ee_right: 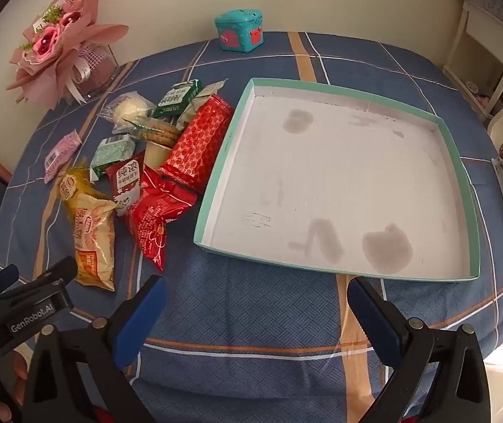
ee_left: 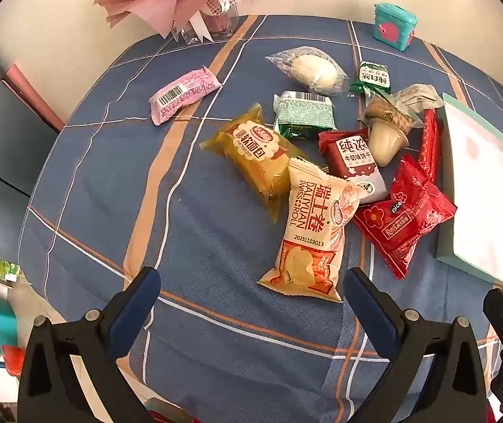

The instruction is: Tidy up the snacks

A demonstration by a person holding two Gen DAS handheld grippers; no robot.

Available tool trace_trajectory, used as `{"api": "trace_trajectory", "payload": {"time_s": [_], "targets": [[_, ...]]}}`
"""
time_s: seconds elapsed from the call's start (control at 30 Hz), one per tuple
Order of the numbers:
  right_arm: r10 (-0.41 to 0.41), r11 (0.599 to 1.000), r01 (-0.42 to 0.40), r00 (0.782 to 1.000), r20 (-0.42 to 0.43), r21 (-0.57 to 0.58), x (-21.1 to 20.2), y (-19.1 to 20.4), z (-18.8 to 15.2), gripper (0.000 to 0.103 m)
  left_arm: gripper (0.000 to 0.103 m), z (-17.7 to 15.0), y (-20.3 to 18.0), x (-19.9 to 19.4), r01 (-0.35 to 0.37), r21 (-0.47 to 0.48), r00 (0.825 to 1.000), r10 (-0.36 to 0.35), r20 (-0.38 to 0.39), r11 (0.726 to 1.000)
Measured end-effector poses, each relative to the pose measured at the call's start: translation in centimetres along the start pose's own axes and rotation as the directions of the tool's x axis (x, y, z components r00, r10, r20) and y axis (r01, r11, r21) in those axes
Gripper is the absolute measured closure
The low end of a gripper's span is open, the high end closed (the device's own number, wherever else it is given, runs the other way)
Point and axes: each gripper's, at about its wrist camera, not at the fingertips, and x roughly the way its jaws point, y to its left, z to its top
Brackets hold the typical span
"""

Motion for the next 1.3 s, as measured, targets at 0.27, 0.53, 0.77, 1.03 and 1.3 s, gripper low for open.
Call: {"api": "trace_trajectory", "payload": {"time_s": [0.27, 0.53, 0.77, 1.03, 1.3], "targets": [[0.000, 1.000, 0.000, 1.000, 0.000, -0.002, -0.02, 0.04, 0.00, 0.000, 0.000, 0.10, 0.09, 0.50, -0.005, -0.001, 1.000, 0.005, -0.014, 1.000], [-0.001, 1.000, 0.001, 1.000, 0.000, -0.003, -0.02, 0.09, -0.03, 0.000, 0.000, -0.10, -0.03, 0.56, -0.009, -0.015, 1.000, 0.008, -0.018, 1.000], [-0.001, 1.000, 0.001, 1.000, 0.000, -0.003, 0.00, 0.09, -0.03, 0.000, 0.000, -0.06, 0.01, 0.60, -0.002, -0.021, 1.000, 0.002, 0.004, 1.000], [-0.001, 1.000, 0.001, 1.000, 0.000, -0.003, 0.02, 0.12, -0.03, 0.000, 0.000, -0.13, 0.22, 0.65, 0.012, -0.023, 1.000, -0.012, 0.013, 1.000], [-0.002, 1.000, 0.002, 1.000, 0.000, -0.003, 0.08, 0.18, -0.02, 0.000, 0.000, -0.37, 0.28, 0.75, 0.005, -0.022, 1.000, -0.005, 0.019, 1.000]]}}
